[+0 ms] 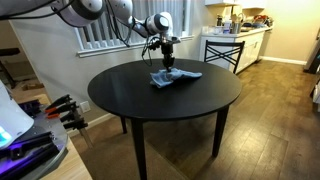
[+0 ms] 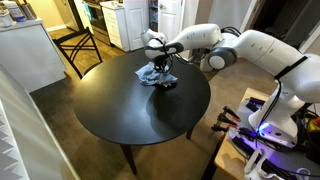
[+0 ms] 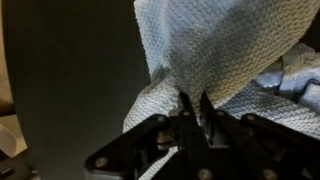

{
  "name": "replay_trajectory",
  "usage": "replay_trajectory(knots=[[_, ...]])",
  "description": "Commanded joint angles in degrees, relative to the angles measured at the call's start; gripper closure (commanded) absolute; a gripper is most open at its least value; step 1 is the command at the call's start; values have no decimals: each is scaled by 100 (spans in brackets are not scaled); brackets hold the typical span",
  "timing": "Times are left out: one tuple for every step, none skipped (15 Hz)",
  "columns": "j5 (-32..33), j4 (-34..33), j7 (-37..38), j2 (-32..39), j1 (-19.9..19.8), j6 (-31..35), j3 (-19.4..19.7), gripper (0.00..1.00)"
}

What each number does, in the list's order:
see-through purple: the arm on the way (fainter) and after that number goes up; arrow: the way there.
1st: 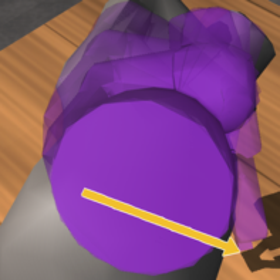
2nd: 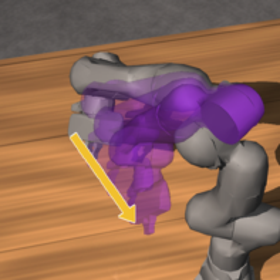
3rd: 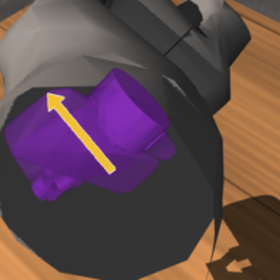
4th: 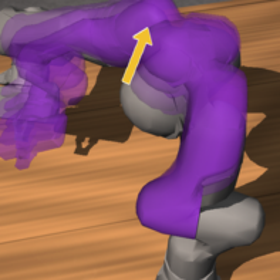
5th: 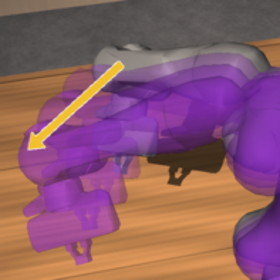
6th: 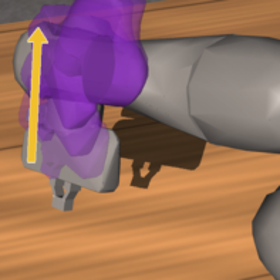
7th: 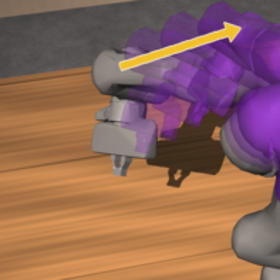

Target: Use the blue towel to wipe the table.

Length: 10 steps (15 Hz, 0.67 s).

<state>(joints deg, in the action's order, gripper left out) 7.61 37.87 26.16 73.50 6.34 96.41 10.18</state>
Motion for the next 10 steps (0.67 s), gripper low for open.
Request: replay_trajectory(knots=[[180,83,538,75,69,-650,333,97],[211,27,644,154,47,-832,427,97],[229,-27,722,234,-15,-1020,521,97],[237,-47,798,293,-55,-1210,622,97],[233,-40,857,350,-124,-1378,725,97],[220,-41,906,399,-178,-1588,822,97],[173,-41,905,438,-261,-1834,887,97],[107,-69,809,468,-360,-1910,894,97],[78,-118,760,504,-439,-1970,907,97],[66,-180,744,525,-485,-2002,899,97]])
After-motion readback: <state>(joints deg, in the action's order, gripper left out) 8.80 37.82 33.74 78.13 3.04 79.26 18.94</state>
